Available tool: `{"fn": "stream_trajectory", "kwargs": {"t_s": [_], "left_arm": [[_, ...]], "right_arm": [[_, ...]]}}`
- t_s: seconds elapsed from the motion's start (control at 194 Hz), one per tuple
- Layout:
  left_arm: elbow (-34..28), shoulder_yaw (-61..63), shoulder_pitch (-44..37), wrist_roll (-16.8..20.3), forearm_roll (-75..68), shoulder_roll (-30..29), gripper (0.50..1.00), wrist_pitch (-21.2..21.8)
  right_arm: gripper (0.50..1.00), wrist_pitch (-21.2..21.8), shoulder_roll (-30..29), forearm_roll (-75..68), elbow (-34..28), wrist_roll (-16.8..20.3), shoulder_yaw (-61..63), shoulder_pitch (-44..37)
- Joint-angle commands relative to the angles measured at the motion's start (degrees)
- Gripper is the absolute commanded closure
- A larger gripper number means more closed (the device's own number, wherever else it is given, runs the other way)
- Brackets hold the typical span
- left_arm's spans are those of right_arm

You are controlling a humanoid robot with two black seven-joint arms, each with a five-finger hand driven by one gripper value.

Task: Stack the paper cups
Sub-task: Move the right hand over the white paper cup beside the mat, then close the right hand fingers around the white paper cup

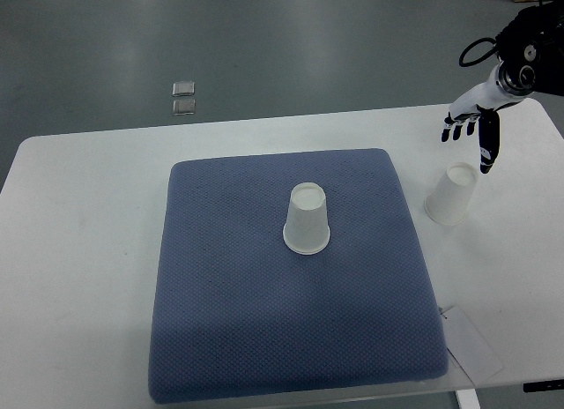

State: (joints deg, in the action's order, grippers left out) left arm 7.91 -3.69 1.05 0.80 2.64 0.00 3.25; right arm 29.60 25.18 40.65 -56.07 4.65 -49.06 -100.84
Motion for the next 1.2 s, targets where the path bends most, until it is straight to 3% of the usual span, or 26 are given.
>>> {"fn": "stream_trajectory", "kwargs": {"t_s": [0.0, 0.623, 1.195], "left_arm": [[0.0, 0.0, 0.0, 0.0, 0.0, 0.0, 0.500, 0.0], [0.0, 0.0, 0.0, 0.0, 0.0, 0.0, 0.500, 0.0], [0.0, 0.0, 0.0, 0.0, 0.0, 0.0, 0.500, 0.0]], "right_arm": [[0.587, -1.4, -0.9, 0.2, 0.4, 0.0, 0.0, 0.9], [0.591, -10.5, -1.4, 1.6, 2.4, 2.0, -0.2, 8.6], [0.595, -15.1, -1.4, 1.4, 3.7, 2.0, 0.0, 12.8]]}}
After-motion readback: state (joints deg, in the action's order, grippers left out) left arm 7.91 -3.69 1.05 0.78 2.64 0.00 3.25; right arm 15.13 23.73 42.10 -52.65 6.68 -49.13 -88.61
